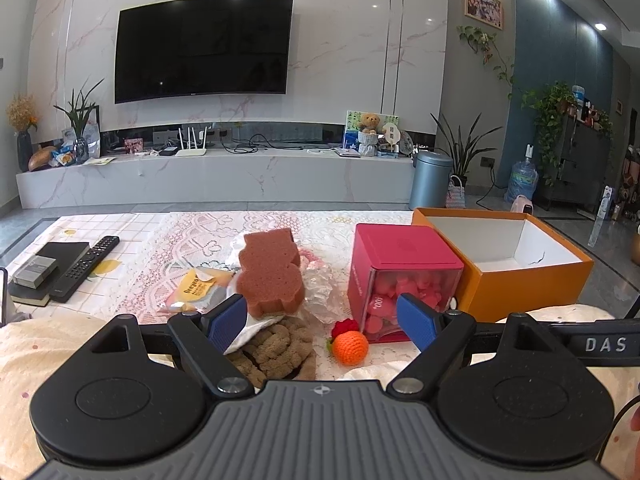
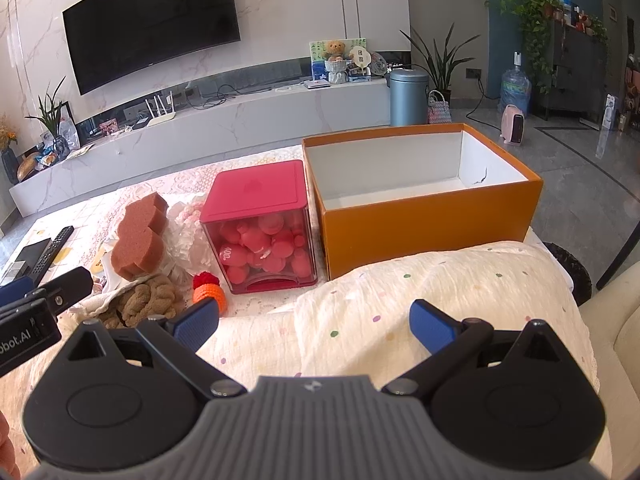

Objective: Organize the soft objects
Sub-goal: 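Grasp the white towel with the left gripper while the right gripper grasps the brown sponge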

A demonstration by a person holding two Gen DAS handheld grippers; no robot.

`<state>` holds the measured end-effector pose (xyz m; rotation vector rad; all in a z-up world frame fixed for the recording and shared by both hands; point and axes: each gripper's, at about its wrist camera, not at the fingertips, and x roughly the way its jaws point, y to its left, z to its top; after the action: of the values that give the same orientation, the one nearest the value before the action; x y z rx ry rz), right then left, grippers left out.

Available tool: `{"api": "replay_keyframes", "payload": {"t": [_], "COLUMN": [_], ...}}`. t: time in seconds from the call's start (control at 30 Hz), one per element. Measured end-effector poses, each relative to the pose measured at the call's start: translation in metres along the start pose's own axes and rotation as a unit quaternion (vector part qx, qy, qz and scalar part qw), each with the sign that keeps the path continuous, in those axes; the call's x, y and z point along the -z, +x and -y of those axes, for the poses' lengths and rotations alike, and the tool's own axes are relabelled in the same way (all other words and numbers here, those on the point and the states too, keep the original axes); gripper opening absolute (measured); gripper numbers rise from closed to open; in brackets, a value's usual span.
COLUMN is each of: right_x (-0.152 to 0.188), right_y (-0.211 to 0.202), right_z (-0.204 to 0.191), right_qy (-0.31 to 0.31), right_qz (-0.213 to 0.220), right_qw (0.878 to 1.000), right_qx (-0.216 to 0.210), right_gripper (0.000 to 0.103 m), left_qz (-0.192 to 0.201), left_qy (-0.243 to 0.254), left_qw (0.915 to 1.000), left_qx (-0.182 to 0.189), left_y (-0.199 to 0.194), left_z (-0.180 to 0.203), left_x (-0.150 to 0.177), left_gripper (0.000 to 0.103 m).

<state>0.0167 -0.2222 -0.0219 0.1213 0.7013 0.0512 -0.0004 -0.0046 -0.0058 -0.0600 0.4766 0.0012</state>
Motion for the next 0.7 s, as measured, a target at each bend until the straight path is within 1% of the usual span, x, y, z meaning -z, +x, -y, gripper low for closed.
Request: {"api": "replay_keyframes", "payload": {"t": [0.03,0.07,0.1,0.13,0.2,0.27,0.3,0.37,0.4,0.43,0.47,0.5,0.57,0.63,0.7], "right_x": [0.001,0.001,0.002,0.004,0.006,0.007,0.007,0.007,0.007,0.007,0.007,0.007,0.007,0.006,0.006], "right_y": [0.0,-0.001,-0.002,-0.003,-0.005,-0.003,-0.001,0.006,0.011,0.017,0.022,0.027,0.037,0.046,0.055], "right_z": [-0.001,-0.001,-0.001,-0.002,-0.004,-0.01,-0.013,-0.019,-0.021,-0.024,-0.027,-0.03,-0.038,-0.046,-0.053], "right_qy": [-0.001,-0.002,-0.002,-0.002,-0.004,-0.017,-0.024,-0.035,-0.038,-0.042,-0.045,-0.048,-0.061,-0.075,-0.084], "right_qz": [0.003,0.009,0.018,0.03,0.05,0.054,0.052,0.042,0.033,0.021,0.008,-0.002,-0.015,-0.023,-0.033], "right_qw": [1.0,1.0,1.0,0.999,0.998,0.997,0.997,0.996,0.996,0.995,0.995,0.994,0.992,0.99,0.988], "right_qx": [-0.001,-0.004,-0.008,-0.017,-0.033,-0.047,-0.053,-0.065,-0.073,-0.084,-0.094,-0.099,-0.107,-0.114,-0.122], "right_gripper": [0.1,0.1,0.1,0.1,0.1,0.099,0.097,0.088,0.08,0.075,0.073,0.069,0.066,0.066,0.066], "left_qz": [-0.001,-0.004,-0.009,-0.013,-0.019,-0.027,-0.03,-0.039,-0.042,-0.047,-0.051,-0.053,-0.058,-0.066,-0.072], "left_qy": [-0.003,-0.01,-0.02,-0.027,-0.025,-0.023,-0.026,-0.032,-0.034,-0.032,-0.025,-0.016,0.001,0.016,0.024], "left_qw": [1.0,0.9999,0.9997,0.9993,0.9993,0.9992,0.999,0.9985,0.9982,0.998,0.998,0.9982,0.9983,0.9977,0.9971], "left_qx": [0.002,0.008,0.015,0.02,0.018,0.017,0.018,0.024,0.027,0.028,0.026,0.021,0.007,0.003,-0.006], "left_y": [0.0,0.001,0.001,0.001,0.002,0.005,0.006,0.011,0.012,0.015,0.018,0.02,0.026,0.033,0.04], "left_z": [-0.003,-0.008,-0.013,-0.018,-0.026,-0.032,-0.035,-0.042,-0.044,-0.046,-0.048,-0.048,-0.05,-0.052,-0.055], "left_x": [0.0,0.0,0.001,0.002,0.005,0.008,0.01,0.011,0.013,0.013,0.014,0.015,0.017,0.018,0.018], "left_gripper": [0.096,0.091,0.089,0.088,0.088,0.088,0.088,0.086,0.084,0.079,0.075,0.074,0.069,0.066,0.066]}}
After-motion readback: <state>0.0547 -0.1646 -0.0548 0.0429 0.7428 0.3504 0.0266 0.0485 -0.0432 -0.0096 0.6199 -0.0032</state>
